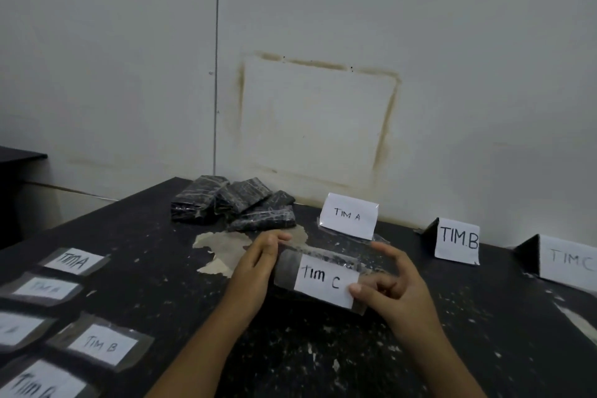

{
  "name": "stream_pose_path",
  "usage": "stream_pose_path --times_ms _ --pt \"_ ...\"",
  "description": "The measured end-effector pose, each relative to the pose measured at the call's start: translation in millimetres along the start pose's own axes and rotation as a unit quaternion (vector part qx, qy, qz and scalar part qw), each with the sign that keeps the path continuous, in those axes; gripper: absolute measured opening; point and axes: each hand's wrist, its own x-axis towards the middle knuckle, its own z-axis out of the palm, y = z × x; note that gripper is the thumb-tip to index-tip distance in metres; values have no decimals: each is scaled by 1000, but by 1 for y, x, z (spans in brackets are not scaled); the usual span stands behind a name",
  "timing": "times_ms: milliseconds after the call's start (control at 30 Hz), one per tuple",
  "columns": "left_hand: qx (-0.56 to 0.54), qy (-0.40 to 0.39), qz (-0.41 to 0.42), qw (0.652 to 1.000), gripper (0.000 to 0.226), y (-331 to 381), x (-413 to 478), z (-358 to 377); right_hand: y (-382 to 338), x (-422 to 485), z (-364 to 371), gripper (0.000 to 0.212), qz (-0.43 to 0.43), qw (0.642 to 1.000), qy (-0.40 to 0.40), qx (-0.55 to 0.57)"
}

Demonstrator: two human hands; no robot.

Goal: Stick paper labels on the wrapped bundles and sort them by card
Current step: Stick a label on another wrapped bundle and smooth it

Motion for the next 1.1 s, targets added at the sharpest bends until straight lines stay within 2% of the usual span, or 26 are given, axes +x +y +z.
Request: stream_pose_path --times_ms 200,300,367,467,667,867,1100 --pt "-62 1 -36 997 59 3 -2 9 -6 -5 5 64 -45 997 15 -55" --pt "-67 -26 -43 996 70 1 -5 10 -6 -7 6 62 -50 996 21 -75" --pt "-47 -53 -34 997 66 2 -8 8 -6 -7 6 61 -52 995 18 -85" --pt "-24 -78 -14 997 49 9 -13 6 -5 -8 5 60 -51 995 17 -89" --pt "-24 -99 -16 995 49 8 -15 0 -3 -7 5 57 -61 993 21 -95" --pt "4 -96 -3 995 27 4 -14 -1 -2 -7 6 54 -83 987 30 -132" --pt "1 -83 18 996 24 8 -17 1 4 -6 8 50 -133 963 56 -227"
